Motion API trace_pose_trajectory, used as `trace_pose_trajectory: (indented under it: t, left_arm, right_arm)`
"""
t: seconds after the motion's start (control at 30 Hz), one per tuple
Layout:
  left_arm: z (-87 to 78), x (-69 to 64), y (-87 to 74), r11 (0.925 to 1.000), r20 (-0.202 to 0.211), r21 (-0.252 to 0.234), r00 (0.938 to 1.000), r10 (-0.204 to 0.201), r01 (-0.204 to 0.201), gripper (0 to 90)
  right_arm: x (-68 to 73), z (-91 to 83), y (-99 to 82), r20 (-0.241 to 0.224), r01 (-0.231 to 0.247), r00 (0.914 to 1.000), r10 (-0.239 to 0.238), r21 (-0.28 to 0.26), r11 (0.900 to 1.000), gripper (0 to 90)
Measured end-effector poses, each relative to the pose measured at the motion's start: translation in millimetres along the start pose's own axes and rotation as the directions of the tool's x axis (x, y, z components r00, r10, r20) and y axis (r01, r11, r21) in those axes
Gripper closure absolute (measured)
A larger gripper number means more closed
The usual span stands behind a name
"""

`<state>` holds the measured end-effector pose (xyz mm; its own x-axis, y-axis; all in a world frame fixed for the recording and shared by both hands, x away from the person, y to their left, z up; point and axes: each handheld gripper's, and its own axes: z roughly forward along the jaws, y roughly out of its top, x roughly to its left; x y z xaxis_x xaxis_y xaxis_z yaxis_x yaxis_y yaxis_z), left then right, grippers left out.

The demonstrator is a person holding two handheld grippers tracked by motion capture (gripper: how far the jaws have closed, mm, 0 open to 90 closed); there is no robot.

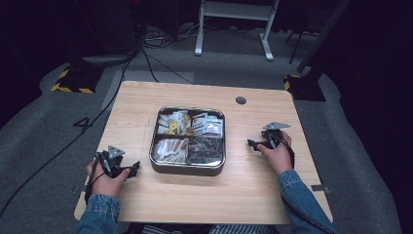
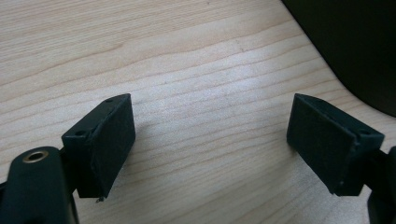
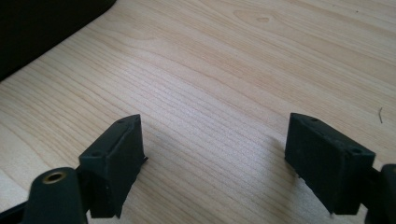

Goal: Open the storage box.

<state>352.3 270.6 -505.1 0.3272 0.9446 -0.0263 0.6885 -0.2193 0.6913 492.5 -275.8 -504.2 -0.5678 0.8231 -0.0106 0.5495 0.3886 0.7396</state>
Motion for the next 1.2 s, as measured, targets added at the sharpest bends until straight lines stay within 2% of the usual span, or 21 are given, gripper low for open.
trace_pose_trajectory:
  t: [0.5, 0.57, 0.6, 0.67, 0.77, 0.9, 1.07, 1.1, 1.13, 1.17, 1.2]
  left_arm:
    - [-0.2, -1.2, -0.2, 1.0000, 0.000, -0.001, 1.0000, 0.000, 0.000, 15.8]
    - [-0.7, -1.3, -0.6, 0.9994, 0.038, 0.003, 0.9986, 0.035, -0.035, 15.1]
    - [-1.2, -0.7, -0.5, 0.9983, 0.061, 0.010, 0.9965, 0.057, -0.058, 15.1]
    - [-1.5, -0.7, 0.7, 0.9980, 0.065, 0.020, 0.9962, 0.058, -0.059, 15.1]
    - [-4.1, -1.6, 4.0, 0.9957, 0.068, 0.065, 0.9958, 0.062, -0.066, 15.8]
    - [-6.0, -2.9, 7.6, 0.9947, 0.087, 0.086, 0.9950, 0.048, -0.056, 18.1]
    - [-8.8, -4.0, 12.1, 0.9975, 0.100, 0.056, 0.9943, 0.037, -0.043, 19.8]
    - [-10.2, -4.5, 13.4, 0.9982, 0.100, 0.048, 0.9945, 0.032, -0.036, 19.8]
    - [-11.8, -5.2, 14.8, 0.9987, 0.103, 0.038, 0.9942, 0.029, -0.033, 19.7]
    - [-12.8, -5.5, 15.7, 0.9989, 0.104, 0.033, 0.9941, 0.029, -0.033, 19.7]
    - [-14.1, -6.0, 16.3, 0.9993, 0.106, 0.023, 0.9940, 0.028, -0.031, 19.9]
  right_arm:
    - [2.3, 2.0, 2.2, 0.016, -0.021, 0.9996, 0.021, 0.001, 0.9998, 21.8]
    - [2.0, -1.0, 3.2, 0.006, -0.019, 0.9998, 0.019, 0.005, 0.9998, 36.2]
    - [0.2, -5.4, 4.7, 0.006, -0.037, 0.9993, 0.037, 0.025, 0.9990, 36.8]
    - [-0.2, -7.0, 5.2, 0.004, -0.049, 0.9988, 0.048, 0.022, 0.9986, 36.5]
    - [-0.9, -13.8, 8.1, 0.001, -0.061, 0.9981, 0.061, -0.001, 0.9981, 34.0]
    - [1.5, -20.6, 11.7, -0.009, -0.052, 0.9986, 0.052, -0.001, 0.9986, 33.6]
    - [7.3, -28.8, 17.2, -0.041, -0.036, 0.9985, 0.036, -0.004, 0.9993, 31.5]
    - [8.6, -30.6, 18.6, -0.043, -0.026, 0.9987, 0.026, -0.004, 0.9997, 31.4]
    - [12.0, -34.4, 22.0, -0.046, 0.004, 0.9989, -0.004, -0.011, 0.9999, 31.0]
    - [12.0, -34.4, 22.0, -0.046, 0.004, 0.9989, -0.004, -0.011, 0.9999, 31.0]
    - [14.4, -37.6, 25.0, -0.041, 0.024, 0.9988, -0.025, -0.023, 0.9994, 30.7]
